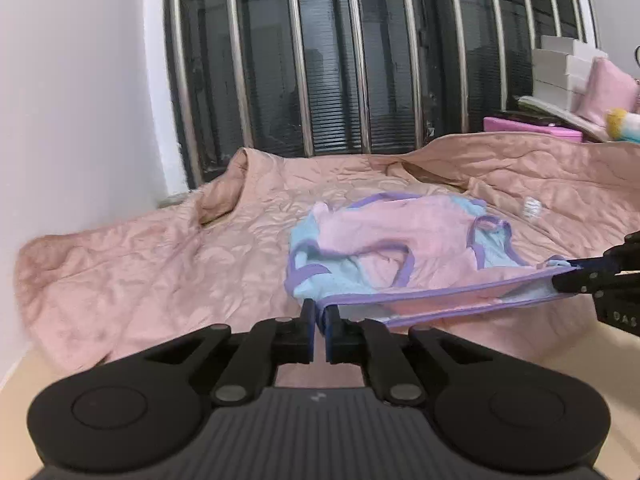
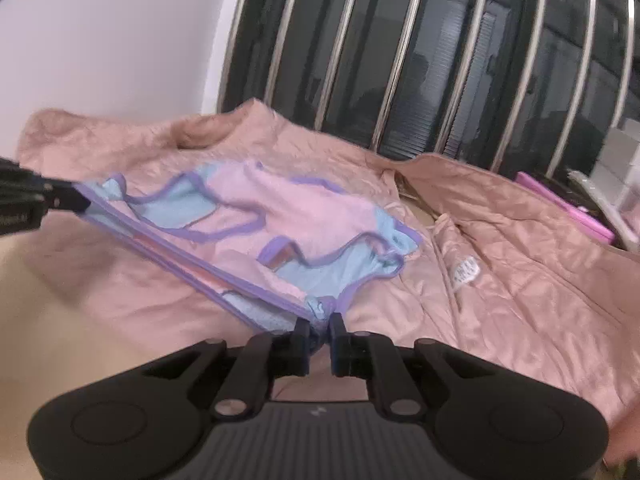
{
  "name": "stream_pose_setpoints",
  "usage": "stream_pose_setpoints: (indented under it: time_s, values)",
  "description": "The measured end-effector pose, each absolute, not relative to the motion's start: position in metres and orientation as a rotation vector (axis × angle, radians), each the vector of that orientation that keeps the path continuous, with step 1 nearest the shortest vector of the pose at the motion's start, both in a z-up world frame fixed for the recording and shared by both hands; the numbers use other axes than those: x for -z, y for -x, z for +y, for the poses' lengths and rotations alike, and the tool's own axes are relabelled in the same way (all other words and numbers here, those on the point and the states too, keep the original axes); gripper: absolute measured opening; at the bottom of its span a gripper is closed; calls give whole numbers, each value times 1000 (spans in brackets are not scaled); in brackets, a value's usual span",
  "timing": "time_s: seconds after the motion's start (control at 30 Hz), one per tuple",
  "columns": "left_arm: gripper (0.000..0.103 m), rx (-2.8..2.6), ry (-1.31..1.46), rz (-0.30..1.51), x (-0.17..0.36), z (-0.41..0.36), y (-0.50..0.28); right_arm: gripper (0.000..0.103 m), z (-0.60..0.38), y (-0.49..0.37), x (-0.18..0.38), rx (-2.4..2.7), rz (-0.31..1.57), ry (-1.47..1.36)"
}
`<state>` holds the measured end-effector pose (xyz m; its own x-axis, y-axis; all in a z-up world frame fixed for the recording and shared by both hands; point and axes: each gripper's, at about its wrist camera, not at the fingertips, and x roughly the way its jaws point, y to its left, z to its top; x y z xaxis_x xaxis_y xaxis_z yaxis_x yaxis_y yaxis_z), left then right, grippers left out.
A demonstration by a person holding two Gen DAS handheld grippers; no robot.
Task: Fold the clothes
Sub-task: 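Grasp the garment trim with both tools and drag it off the jacket, then lay the garment flat on the bed and smooth it with both tools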
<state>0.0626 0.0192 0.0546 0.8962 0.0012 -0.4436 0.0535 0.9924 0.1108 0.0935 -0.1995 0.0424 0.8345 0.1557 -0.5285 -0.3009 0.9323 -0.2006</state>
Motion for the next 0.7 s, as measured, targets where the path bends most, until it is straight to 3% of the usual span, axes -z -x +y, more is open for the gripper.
stream_pose_setpoints:
  time_s: [0.27,0.5,0.57,0.6,0.63,0.67,0.7]
  values:
    - [4,81,-19,493,-44,20,71,9,-220,40,-55,-284,499,228]
    - [5,137,-3,532,-20,19,144,9,-231,119,-30,-320,579,196]
    - [19,151,-31,541,-18,17,154,12,-234,134,-24,-319,598,184]
    - [50,158,-46,548,-18,17,157,18,-234,142,-22,-318,604,193]
    - [76,173,-53,556,-20,20,161,31,-234,150,-21,-317,611,202]
    - [79,202,-37,550,-23,25,165,41,-238,156,-25,-321,597,195]
    - [79,247,2,535,-29,33,170,60,-242,162,-29,-326,584,187]
